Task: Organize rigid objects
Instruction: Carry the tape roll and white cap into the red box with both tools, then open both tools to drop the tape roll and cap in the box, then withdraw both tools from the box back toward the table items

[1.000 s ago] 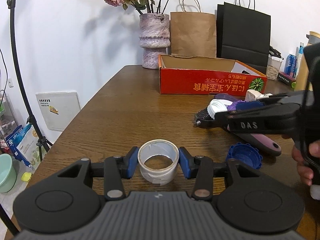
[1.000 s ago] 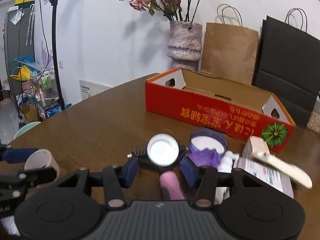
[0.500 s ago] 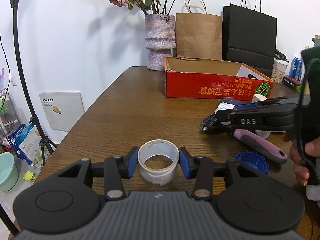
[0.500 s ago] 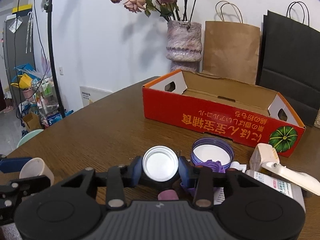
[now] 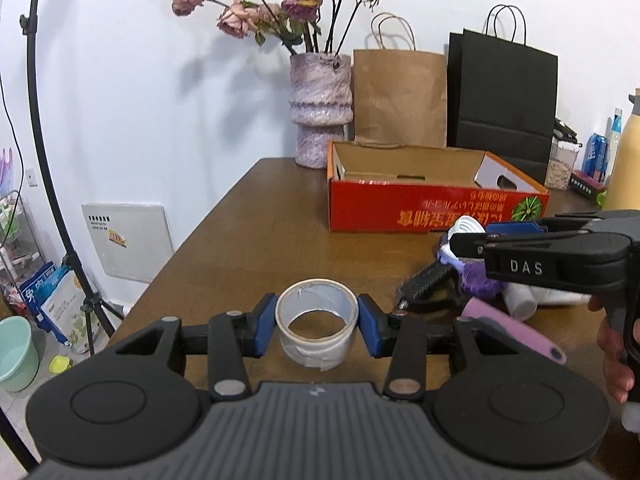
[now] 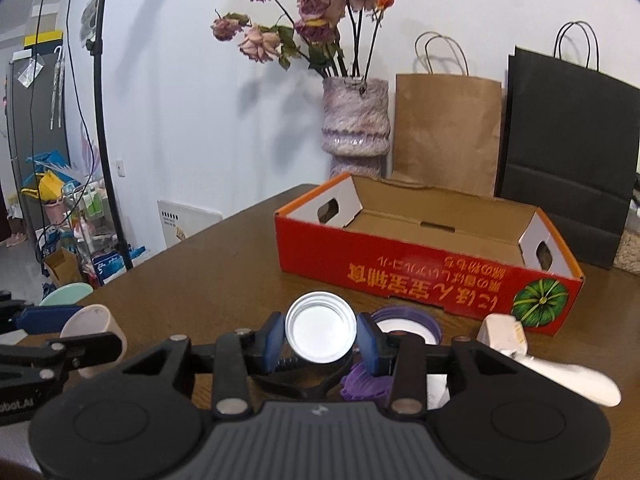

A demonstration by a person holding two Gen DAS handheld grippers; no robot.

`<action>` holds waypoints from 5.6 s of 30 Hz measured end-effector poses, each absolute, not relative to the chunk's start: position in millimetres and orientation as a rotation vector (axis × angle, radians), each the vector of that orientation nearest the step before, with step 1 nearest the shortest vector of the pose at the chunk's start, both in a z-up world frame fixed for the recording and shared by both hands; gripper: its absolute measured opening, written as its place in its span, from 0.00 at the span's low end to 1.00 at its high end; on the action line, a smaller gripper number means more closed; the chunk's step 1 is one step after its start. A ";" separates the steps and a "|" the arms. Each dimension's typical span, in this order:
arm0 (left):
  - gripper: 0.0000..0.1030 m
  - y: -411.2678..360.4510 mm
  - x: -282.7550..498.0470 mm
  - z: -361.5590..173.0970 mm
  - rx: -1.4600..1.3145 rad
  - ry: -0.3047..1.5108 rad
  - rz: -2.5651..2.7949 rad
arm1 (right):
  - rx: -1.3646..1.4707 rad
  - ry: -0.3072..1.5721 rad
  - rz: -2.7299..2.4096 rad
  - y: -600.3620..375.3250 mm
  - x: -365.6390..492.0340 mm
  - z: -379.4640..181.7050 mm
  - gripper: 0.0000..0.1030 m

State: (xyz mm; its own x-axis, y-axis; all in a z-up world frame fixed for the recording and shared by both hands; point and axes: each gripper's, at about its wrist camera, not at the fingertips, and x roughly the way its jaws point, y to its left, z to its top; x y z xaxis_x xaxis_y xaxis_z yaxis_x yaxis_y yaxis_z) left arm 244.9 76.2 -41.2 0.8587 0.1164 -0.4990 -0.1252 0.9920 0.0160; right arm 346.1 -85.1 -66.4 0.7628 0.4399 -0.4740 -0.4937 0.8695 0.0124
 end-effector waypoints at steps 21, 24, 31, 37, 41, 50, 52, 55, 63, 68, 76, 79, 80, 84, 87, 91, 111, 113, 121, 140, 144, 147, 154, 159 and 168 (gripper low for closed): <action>0.43 49.7 298.3 -3.5 0.000 0.459 0.109 | -0.092 0.389 0.433 -115.5 365.6 -31.4 0.38; 0.43 45.2 309.0 0.4 0.003 0.450 0.108 | -0.082 0.374 0.415 -120.3 372.4 -26.8 0.38; 0.43 33.8 332.9 4.3 0.002 0.440 0.098 | -0.062 0.361 0.376 -130.5 393.0 -20.3 0.38; 0.43 24.6 358.4 9.3 -0.009 0.422 0.087 | -0.030 0.368 0.348 -141.2 412.6 -16.6 0.38; 0.43 20.4 374.9 12.5 -0.019 0.408 0.084 | -0.012 0.374 0.335 -147.7 425.6 -13.9 0.38; 0.43 16.9 415.2 16.6 -0.031 0.408 0.091 | -0.003 0.396 0.311 -152.3 457.0 -12.4 0.38; 0.43 16.5 425.7 15.5 -0.033 0.413 0.095 | -0.005 0.405 0.304 -151.5 464.8 -12.5 0.38; 0.43 16.5 440.9 12.6 -0.034 0.425 0.098 | -0.010 0.418 0.297 -151.0 477.2 -13.9 0.38; 0.43 19.6 479.8 3.6 -0.025 0.455 0.122 | -0.021 0.466 0.281 -149.9 508.3 -20.4 0.38; 0.43 21.5 499.5 -4.5 -0.010 0.475 0.139 | -0.022 0.501 0.277 -148.4 522.7 -29.2 0.38; 0.43 28.3 524.6 -20.3 -0.005 0.513 0.145 | -0.032 0.537 0.267 -145.7 539.1 -44.2 0.38; 0.43 28.5 529.9 -27.0 0.002 0.545 0.149 | -0.043 0.545 0.264 -144.0 540.9 -48.0 0.38; 0.43 28.1 530.5 -28.2 0.004 0.550 0.146 | -0.046 0.547 0.263 -143.6 541.3 -48.7 0.38; 0.65 24.5 526.6 -27.8 0.029 0.532 0.145 | -0.049 0.556 0.253 -145.1 541.7 -49.1 0.45; 0.89 21.9 522.1 -24.1 0.049 0.494 0.165 | -0.053 0.551 0.231 -146.6 541.2 -49.0 0.89; 1.00 22.4 518.8 -19.7 0.043 0.468 0.166 | -0.065 0.545 0.207 -147.5 540.5 -48.3 0.99; 1.00 24.1 500.3 -8.8 0.033 0.442 0.169 | -0.033 0.513 0.201 -158.1 529.1 -38.7 1.00; 1.00 24.2 494.3 -6.5 0.036 0.437 0.165 | -0.035 0.507 0.205 -159.6 524.3 -35.8 1.00; 1.00 25.2 468.0 2.3 0.034 0.424 0.151 | -0.051 0.480 0.219 -164.6 496.2 -26.0 1.00; 1.00 25.2 379.3 15.8 0.031 0.404 0.133 | -0.051 0.470 0.237 -170.7 413.7 -18.9 1.00; 1.00 26.8 356.5 14.0 0.014 0.408 0.131 | -0.065 0.467 0.240 -170.3 391.2 -18.7 1.00; 1.00 26.8 341.3 8.4 0.018 0.427 0.135 | -0.068 0.474 0.248 -170.4 373.1 -22.2 1.00; 1.00 31.4 303.6 -1.8 0.007 0.455 0.145 | -0.071 0.486 0.261 -171.2 335.6 -28.2 1.00; 1.00 34.7 280.4 -5.1 0.003 0.464 0.154 | -0.073 0.493 0.266 -170.8 310.7 -33.0 1.00; 1.00 34.0 248.3 -13.5 0.006 0.483 0.158 | -0.088 0.504 0.278 -170.5 275.3 -40.9 1.00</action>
